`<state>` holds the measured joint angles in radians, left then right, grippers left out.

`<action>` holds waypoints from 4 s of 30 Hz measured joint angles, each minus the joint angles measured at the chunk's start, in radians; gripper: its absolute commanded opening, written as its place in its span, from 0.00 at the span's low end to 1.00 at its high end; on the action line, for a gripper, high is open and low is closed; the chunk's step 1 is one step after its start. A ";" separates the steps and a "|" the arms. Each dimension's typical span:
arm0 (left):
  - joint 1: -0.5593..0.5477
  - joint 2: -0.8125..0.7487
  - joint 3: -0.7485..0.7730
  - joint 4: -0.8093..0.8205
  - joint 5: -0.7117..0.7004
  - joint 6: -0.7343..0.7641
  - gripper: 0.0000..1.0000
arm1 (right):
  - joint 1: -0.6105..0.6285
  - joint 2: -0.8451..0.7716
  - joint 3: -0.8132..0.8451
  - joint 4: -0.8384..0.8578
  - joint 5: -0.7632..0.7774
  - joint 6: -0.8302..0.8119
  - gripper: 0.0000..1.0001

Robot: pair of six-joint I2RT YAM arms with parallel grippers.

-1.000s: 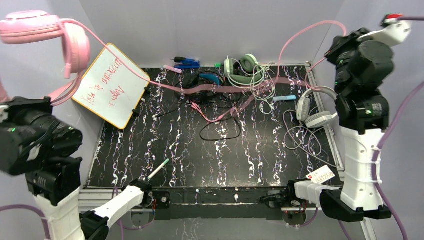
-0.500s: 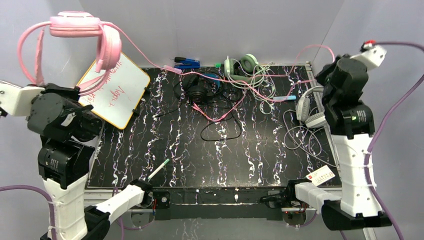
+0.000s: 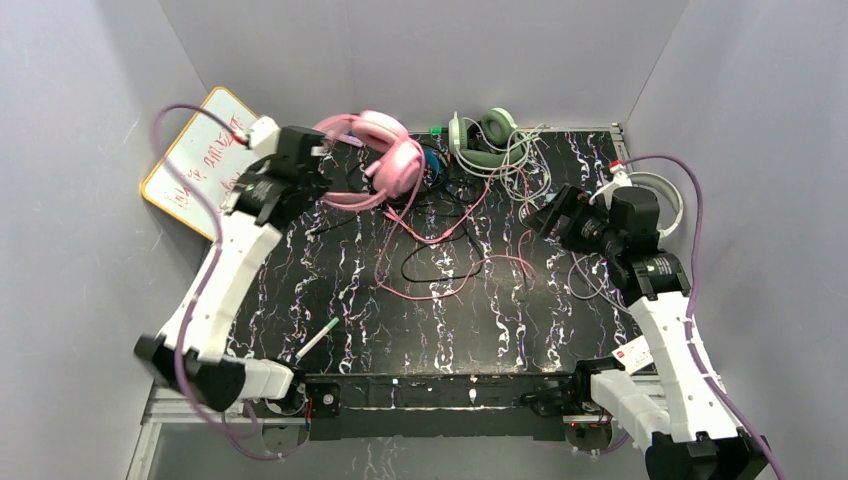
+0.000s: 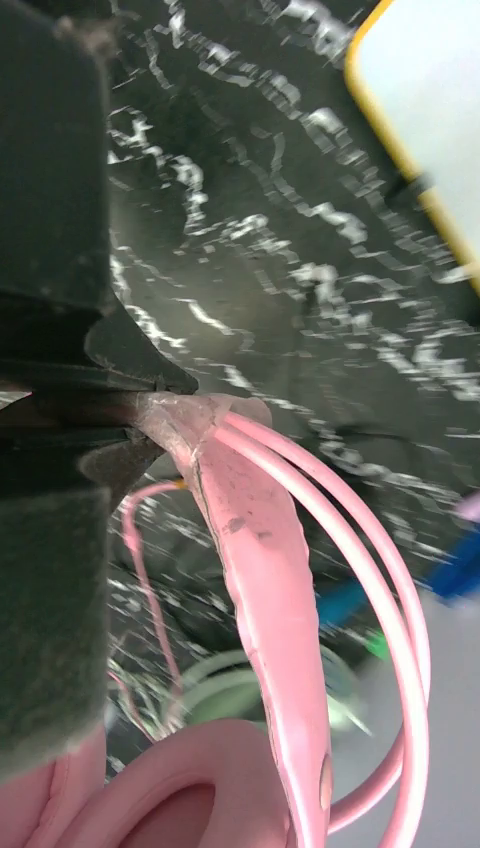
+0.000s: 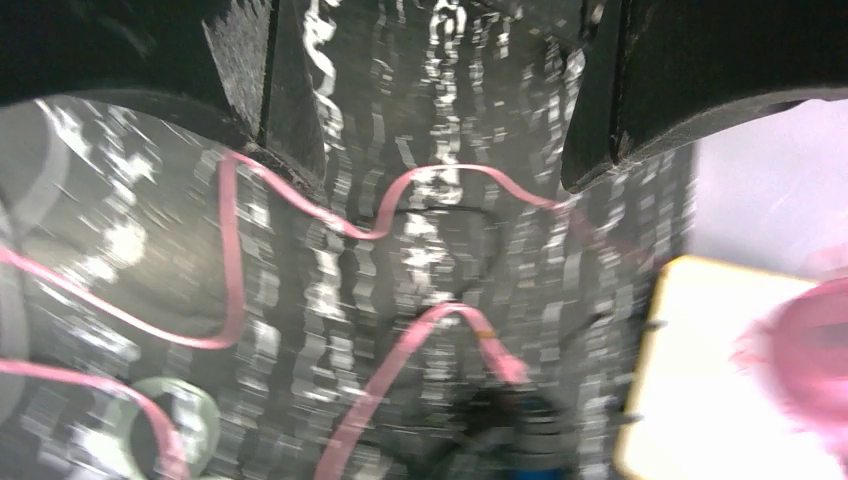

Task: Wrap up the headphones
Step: Place the headphones at the center of the board, then pick up the headphones from the center of the board.

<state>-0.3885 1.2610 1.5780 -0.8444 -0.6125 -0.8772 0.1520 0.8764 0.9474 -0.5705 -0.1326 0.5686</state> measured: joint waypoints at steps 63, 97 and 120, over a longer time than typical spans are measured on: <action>0.030 0.139 -0.782 0.382 0.498 0.428 0.78 | 0.398 0.187 -0.172 0.425 -0.357 0.019 0.99; 0.040 -0.005 -0.248 -0.051 0.487 0.370 0.00 | 0.400 0.005 -0.173 0.503 -0.393 -0.144 0.99; 0.040 -0.104 0.151 -0.077 0.900 0.066 0.00 | 0.473 0.152 -0.409 1.343 -0.436 -0.173 0.80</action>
<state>-0.3489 1.1572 1.7290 -0.9211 0.2871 -0.8112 0.6247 1.0283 0.5385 0.7723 -0.5686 0.3958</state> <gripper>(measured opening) 0.066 0.894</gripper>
